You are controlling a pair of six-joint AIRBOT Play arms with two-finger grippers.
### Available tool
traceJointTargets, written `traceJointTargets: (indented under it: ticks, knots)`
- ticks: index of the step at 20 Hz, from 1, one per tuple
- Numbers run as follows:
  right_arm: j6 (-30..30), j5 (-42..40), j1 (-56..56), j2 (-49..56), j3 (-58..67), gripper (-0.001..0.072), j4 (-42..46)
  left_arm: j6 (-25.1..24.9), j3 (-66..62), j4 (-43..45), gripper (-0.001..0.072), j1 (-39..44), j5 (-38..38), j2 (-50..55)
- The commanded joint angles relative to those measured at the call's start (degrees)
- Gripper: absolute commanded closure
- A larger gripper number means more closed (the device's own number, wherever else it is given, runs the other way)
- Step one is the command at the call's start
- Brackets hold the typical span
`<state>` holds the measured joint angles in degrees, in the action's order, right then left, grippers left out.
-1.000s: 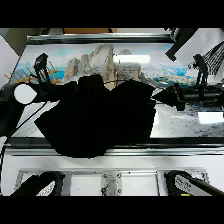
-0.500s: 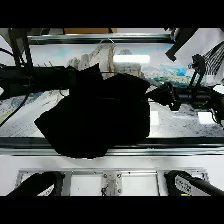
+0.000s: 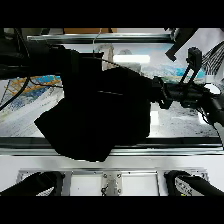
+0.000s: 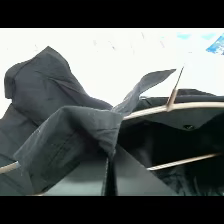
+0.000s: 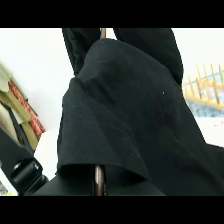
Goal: Fold the clothes and pants, and hang the long-sleeved shirts on hangers.
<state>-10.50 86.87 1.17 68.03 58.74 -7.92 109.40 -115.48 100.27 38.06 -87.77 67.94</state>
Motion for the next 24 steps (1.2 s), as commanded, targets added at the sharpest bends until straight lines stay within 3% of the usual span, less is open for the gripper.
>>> traceJointTargets:
  ticks: [1,2,3,4,10,16,17,18,19,24]
  knots:
    - [-1.14,-2.75,-0.92,-1.55,0.04,0.0706,-1.25,-1.73,0.5,0.63,0.0693,0.46,-0.63,-0.39]
    - [-1.51,-3.13,-0.92,-1.86,0.04,0.0706,-1.22,-1.73,1.9,0.66,0.0529,0.46,0.09,-1.44]
    - [-1.53,-3.1,-0.92,-2.03,0.04,0.0706,-1.14,-1.68,3.08,0.63,0.0224,0.46,1.44,-2.67]
    - [-1.53,-3.13,-0.92,-2.12,0.04,0.0706,-1.14,-1.62,3.82,0.63,0.0097,0.46,3.17,-3.82]
    - [-3.56,-11.32,-0.63,-3.76,1.18,0.0705,0.11,-1.42,3.96,0.66,0.0099,-2.56,6.27,-9.14]
    - [-14.67,-25.42,8.94,-9.97,10.58,0.0705,16.52,-1.44,6.62,0.55,0.0117,-6.99,6.38,-9.31]
    - [-16.72,-26.8,11.67,-11.23,11.54,0.0705,18.43,-1.44,7.93,0.52,0.0335,-7.32,7.3,-9.31]
    - [-18.99,-28.15,14.84,-12.63,12.17,0.0705,19.74,-1.49,9.51,0.55,0.0626,-7.32,8.44,-9.31]
    - [-21.64,-29.49,17.9,-13.99,12.46,0.0706,21.07,-1.66,11.21,0.55,0.0695,-7.32,10.08,-9.31]
    - [-38.73,-36.24,32.68,-21.33,12.98,0.0705,34.69,-1.73,19.08,0.15,0.0695,-7.28,21.16,-9.31]
